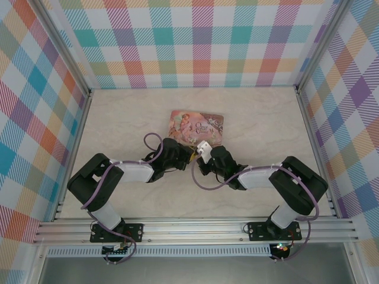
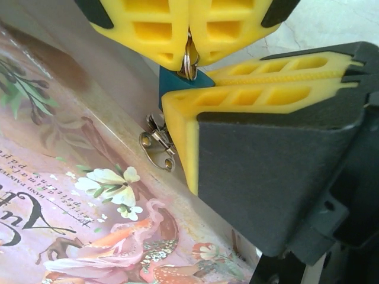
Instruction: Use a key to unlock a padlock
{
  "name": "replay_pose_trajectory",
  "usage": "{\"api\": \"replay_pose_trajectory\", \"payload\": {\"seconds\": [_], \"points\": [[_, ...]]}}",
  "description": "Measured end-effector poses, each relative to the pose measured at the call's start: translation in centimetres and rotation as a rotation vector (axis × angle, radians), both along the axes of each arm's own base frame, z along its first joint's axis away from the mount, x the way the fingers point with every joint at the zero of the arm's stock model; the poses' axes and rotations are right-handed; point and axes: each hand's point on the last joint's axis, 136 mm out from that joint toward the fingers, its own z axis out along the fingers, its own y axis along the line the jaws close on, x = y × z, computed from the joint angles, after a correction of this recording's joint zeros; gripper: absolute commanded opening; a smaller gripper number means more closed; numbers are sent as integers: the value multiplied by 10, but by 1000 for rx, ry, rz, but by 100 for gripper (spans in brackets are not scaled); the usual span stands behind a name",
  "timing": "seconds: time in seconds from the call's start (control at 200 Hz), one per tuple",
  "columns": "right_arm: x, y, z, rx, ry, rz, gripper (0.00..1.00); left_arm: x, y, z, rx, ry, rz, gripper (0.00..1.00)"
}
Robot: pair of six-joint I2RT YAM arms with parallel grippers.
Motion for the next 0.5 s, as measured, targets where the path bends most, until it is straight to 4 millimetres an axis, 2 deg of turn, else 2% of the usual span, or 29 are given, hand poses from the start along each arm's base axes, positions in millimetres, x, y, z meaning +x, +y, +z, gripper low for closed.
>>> {"api": "replay_pose_trajectory", "payload": {"seconds": [0.5], "points": [[4, 0, -3, 246, 194, -51, 0, 2, 2, -2, 8, -1, 12, 0]]}}
